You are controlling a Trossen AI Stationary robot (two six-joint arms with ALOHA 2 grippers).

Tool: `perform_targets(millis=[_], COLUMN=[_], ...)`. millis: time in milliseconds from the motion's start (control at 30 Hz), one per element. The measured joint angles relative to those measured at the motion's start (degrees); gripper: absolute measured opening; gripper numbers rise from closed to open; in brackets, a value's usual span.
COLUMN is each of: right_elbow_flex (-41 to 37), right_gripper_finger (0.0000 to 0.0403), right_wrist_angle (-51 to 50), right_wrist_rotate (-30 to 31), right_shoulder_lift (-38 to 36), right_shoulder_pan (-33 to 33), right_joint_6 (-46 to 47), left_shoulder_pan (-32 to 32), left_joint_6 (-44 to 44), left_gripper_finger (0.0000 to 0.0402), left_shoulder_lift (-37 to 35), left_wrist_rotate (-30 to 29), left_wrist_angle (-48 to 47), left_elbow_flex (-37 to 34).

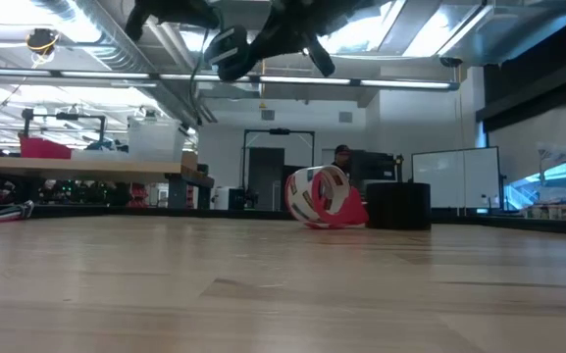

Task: Coil cords
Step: Coil the green wire on the spool

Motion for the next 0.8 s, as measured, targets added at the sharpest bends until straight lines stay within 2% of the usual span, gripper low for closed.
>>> perform_targets(millis=[300, 567, 800], right_elbow_flex=[0.0, -0.02, -0.09], right_gripper_finger=[0.0003, 0.0003, 0.0003], right_wrist_angle=[2.21, 9.95, 14.1], right_wrist_rotate=[8.27, 7.0, 3.93], right_shoulder_lift=[0.55, 0.55, 0.59], right_shoulder_pan=[-2.5, -4.15, -4.09], right_joint_6=[-0.07, -0.09, 0.12], left_shoulder_pan=[-0.06, -0.01, 0.0], left_joint_6=[-6.41, -9.46, -6.0], left_gripper_finger=[0.0, 0.0, 0.0], left_shoulder_lift=[0.04, 3.27, 8.42], left_wrist_rotate=[9.36, 11.87, 12.01], left_wrist_angle=[-0.15, 0.69, 9.93], left_elbow_flex=[0.0, 0.02, 0.05])
